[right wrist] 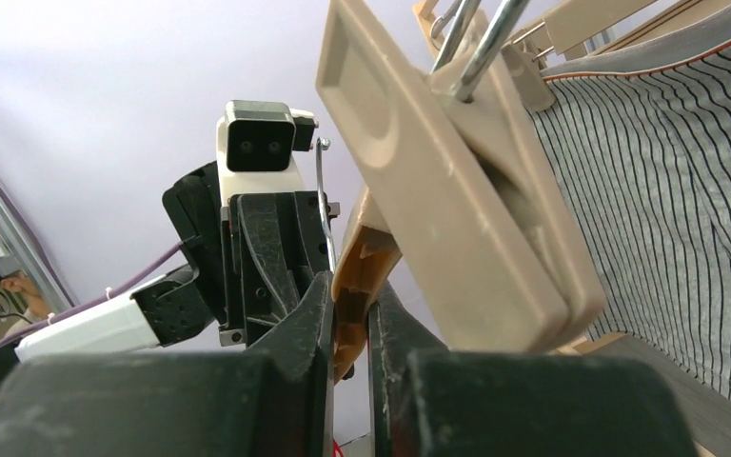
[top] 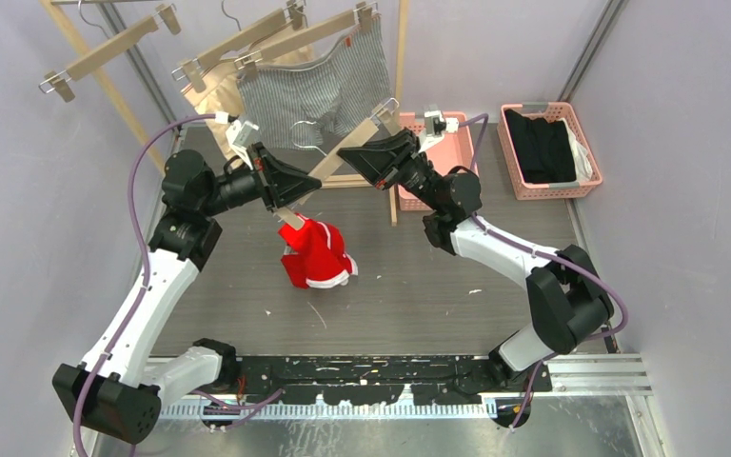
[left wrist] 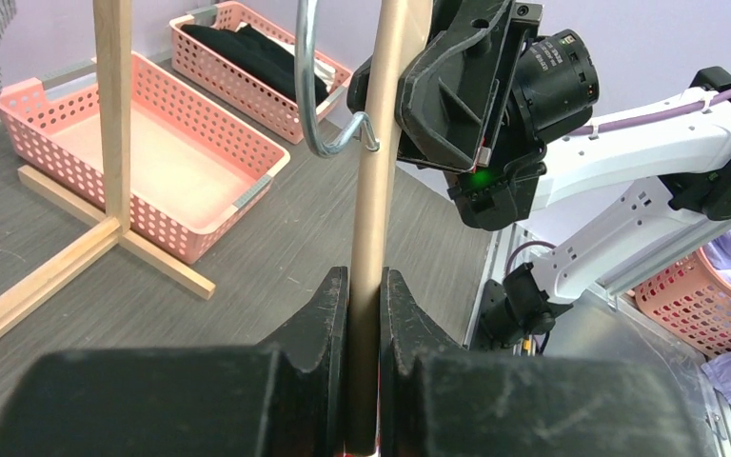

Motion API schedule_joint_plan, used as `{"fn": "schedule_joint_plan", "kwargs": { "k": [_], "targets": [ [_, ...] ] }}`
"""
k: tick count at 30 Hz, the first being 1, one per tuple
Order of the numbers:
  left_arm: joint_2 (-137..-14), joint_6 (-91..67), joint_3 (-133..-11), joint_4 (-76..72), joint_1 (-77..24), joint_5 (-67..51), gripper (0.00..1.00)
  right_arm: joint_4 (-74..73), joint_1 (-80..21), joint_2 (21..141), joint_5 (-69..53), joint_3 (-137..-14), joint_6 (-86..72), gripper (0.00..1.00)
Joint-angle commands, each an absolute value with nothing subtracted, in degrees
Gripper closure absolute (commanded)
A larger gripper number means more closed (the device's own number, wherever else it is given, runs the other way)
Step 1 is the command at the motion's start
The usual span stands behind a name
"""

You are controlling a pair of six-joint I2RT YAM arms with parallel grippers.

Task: Remove the underwear clipped to the hanger

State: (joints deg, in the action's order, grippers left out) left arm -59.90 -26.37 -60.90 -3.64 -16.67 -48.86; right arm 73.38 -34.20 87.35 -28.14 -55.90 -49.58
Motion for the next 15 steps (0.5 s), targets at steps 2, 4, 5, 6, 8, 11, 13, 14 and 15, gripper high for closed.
{"fn": "schedule_joint_plan", "kwargs": {
  "k": [2, 4, 5, 6, 8, 11, 13, 14, 15],
  "targets": [
    [-59.36, -27.52, -60.15, -6.06, -17.67, -47.47, 1.0, 72.24, -34.54, 85.11, -26.32, -57.24, -42.94, 0.99],
    [-59.26, -27.43, -60.0, -6.11, -17.76, -47.74, 1.0, 71.85, -34.5, 84.84, -26.24, -57.37, -42.43, 0.99],
    [-59.24, -27.42, -59.95, -5.94, -17.78, -47.8, 1.0, 71.81, -34.54, 84.82, -26.2, -57.47, -42.28, 0.99],
    [-59.18, -27.36, -59.99, -5.9, -17.76, -47.8, 1.0, 71.85, -34.52, 84.75, -26.01, -57.4, -42.19, 0.99],
    [-59.23, -27.18, -60.11, -5.8, -17.8, -48.19, 1.0, 71.74, -34.54, 84.79, -25.89, -57.49, -42.19, 0.99],
    [-59.54, -27.37, -60.18, -6.06, -18.16, -48.9, 1.0, 71.86, -34.5, 85.05, -26.11, -57.71, -42.43, 0.99],
    [-59.67, -27.42, -60.14, -6.36, -18.56, -48.95, 1.0, 72.21, -34.54, 85.16, -25.95, -57.73, -42.77, 0.99],
    [-59.75, -27.42, -60.06, -6.33, -18.62, -48.76, 1.0, 72.48, -34.54, 85.12, -25.95, -57.65, -42.78, 0.99],
    [-59.78, -27.5, -60.03, -6.33, -18.71, -48.38, 1.0, 72.81, -34.52, 85.12, -25.81, -57.54, -42.76, 0.99]
  ]
}}
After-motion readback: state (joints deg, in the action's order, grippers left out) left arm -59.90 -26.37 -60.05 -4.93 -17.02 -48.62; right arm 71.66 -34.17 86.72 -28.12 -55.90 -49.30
